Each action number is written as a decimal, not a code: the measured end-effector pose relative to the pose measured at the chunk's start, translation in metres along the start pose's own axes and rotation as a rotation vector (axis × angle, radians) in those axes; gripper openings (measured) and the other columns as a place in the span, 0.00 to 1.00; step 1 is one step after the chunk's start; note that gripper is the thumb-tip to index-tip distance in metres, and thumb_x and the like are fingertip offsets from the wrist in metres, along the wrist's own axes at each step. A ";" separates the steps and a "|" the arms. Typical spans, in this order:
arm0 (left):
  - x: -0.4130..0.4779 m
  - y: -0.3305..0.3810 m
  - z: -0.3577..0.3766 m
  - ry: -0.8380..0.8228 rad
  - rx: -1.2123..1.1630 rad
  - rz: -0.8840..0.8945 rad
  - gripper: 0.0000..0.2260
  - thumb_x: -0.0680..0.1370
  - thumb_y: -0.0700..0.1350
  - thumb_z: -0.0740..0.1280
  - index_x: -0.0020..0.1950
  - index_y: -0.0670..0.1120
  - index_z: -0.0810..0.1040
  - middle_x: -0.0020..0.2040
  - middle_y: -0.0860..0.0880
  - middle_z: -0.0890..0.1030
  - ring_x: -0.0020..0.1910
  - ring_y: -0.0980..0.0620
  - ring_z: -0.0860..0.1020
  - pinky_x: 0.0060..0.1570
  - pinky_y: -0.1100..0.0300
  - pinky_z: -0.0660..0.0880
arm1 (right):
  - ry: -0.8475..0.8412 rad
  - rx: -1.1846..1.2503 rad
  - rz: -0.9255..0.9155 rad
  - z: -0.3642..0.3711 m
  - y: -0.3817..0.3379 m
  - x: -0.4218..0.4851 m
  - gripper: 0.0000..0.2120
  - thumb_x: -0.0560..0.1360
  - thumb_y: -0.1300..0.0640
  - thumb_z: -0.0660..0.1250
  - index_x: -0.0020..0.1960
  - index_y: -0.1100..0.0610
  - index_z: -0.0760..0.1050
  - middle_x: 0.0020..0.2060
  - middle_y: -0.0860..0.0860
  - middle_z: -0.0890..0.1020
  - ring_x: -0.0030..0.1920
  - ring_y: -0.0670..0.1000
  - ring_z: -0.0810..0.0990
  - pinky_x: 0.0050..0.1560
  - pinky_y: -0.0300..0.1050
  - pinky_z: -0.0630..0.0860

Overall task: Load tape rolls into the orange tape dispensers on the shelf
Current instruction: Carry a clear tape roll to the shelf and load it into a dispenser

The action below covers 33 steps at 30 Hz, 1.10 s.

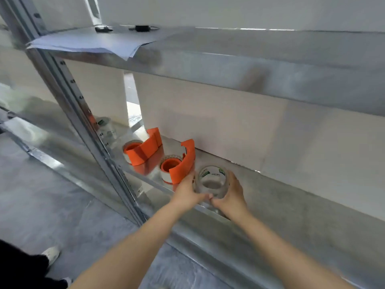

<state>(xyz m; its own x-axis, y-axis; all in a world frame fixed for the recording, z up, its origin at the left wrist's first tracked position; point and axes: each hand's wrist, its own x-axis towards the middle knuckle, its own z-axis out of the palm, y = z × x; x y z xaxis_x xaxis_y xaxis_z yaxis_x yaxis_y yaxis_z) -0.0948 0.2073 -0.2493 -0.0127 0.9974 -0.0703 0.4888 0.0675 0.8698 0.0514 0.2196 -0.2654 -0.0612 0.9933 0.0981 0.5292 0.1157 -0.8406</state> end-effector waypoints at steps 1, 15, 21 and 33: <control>0.008 -0.004 -0.007 -0.050 0.018 0.020 0.33 0.64 0.44 0.78 0.67 0.45 0.70 0.62 0.50 0.78 0.62 0.52 0.75 0.64 0.56 0.72 | 0.037 0.001 0.023 0.007 -0.002 0.001 0.35 0.56 0.50 0.75 0.61 0.55 0.69 0.56 0.53 0.78 0.57 0.55 0.77 0.56 0.53 0.76; 0.032 -0.018 -0.028 -0.312 0.174 0.185 0.30 0.71 0.43 0.69 0.71 0.46 0.62 0.67 0.46 0.71 0.66 0.49 0.71 0.66 0.53 0.70 | 0.064 -0.269 0.249 0.031 -0.015 0.000 0.55 0.61 0.49 0.76 0.76 0.58 0.45 0.74 0.55 0.62 0.72 0.56 0.62 0.71 0.48 0.62; 0.026 -0.005 -0.054 -0.069 0.267 0.407 0.28 0.74 0.45 0.66 0.73 0.45 0.62 0.77 0.47 0.60 0.75 0.50 0.60 0.68 0.65 0.57 | 0.187 -0.263 0.000 0.047 -0.037 0.007 0.42 0.67 0.52 0.72 0.74 0.58 0.56 0.73 0.57 0.62 0.74 0.58 0.59 0.74 0.54 0.57; 0.071 -0.058 -0.119 -0.133 0.225 -0.304 0.18 0.77 0.44 0.62 0.64 0.36 0.73 0.62 0.36 0.77 0.61 0.39 0.76 0.61 0.49 0.73 | 0.065 -0.407 -0.065 0.126 -0.082 0.033 0.07 0.72 0.57 0.64 0.48 0.59 0.74 0.75 0.53 0.57 0.59 0.57 0.75 0.49 0.41 0.72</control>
<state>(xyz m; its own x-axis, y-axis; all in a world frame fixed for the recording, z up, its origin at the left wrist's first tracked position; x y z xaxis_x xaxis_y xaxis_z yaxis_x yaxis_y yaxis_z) -0.2279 0.2769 -0.2461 -0.0808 0.9199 -0.3836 0.6595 0.3380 0.6715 -0.1006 0.2430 -0.2604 -0.0589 0.9804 0.1878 0.8182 0.1552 -0.5536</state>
